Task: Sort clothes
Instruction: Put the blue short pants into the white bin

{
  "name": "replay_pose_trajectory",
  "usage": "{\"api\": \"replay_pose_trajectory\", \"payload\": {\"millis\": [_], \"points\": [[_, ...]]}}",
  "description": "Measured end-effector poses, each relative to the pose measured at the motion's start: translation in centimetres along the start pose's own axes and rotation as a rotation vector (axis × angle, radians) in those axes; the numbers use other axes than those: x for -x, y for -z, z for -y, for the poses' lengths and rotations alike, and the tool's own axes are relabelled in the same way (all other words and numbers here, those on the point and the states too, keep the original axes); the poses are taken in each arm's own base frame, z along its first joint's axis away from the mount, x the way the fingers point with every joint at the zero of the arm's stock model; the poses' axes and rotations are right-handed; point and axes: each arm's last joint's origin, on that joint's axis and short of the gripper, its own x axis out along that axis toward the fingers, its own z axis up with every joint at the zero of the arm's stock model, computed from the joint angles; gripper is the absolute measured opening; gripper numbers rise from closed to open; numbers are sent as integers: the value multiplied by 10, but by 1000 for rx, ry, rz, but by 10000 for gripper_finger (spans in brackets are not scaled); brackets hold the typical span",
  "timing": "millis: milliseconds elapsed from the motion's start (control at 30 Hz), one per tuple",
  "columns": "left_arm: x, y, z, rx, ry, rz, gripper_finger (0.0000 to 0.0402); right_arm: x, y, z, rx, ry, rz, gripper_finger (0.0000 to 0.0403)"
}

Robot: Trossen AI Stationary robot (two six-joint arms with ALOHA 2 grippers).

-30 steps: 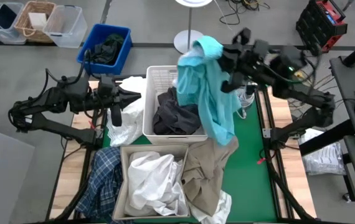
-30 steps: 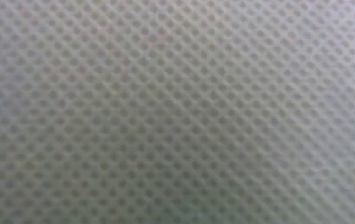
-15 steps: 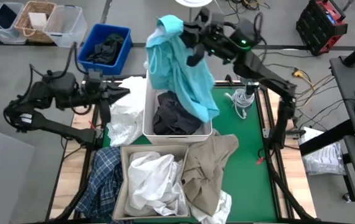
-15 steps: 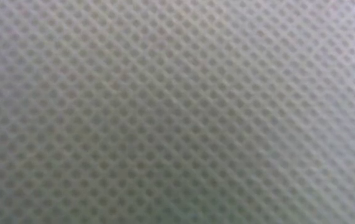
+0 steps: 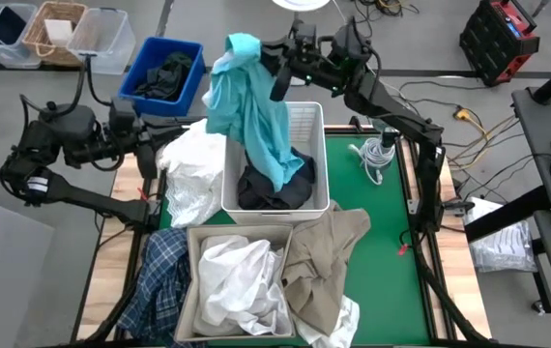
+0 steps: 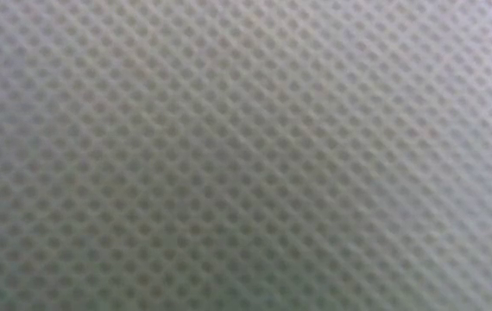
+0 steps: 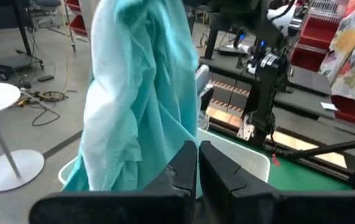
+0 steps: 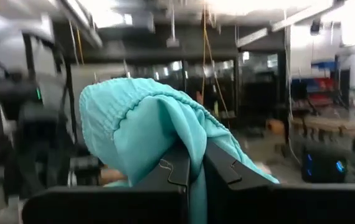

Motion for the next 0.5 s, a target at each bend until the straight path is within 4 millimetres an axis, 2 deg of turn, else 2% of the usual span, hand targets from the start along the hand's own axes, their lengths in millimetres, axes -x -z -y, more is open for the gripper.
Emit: {"api": "replay_pose_trajectory", "payload": {"millis": [133,400,500], "points": [[0,3,0,5,-6,-24,0,8,-1,-2,41,20,-104,9],[-3,4,0,3,-10,-37,0,39,-32,-7,152,157,-165,9],[-4,4,1,2,-11,-39,0,50,-35,-6,201,249,-251,9]]}}
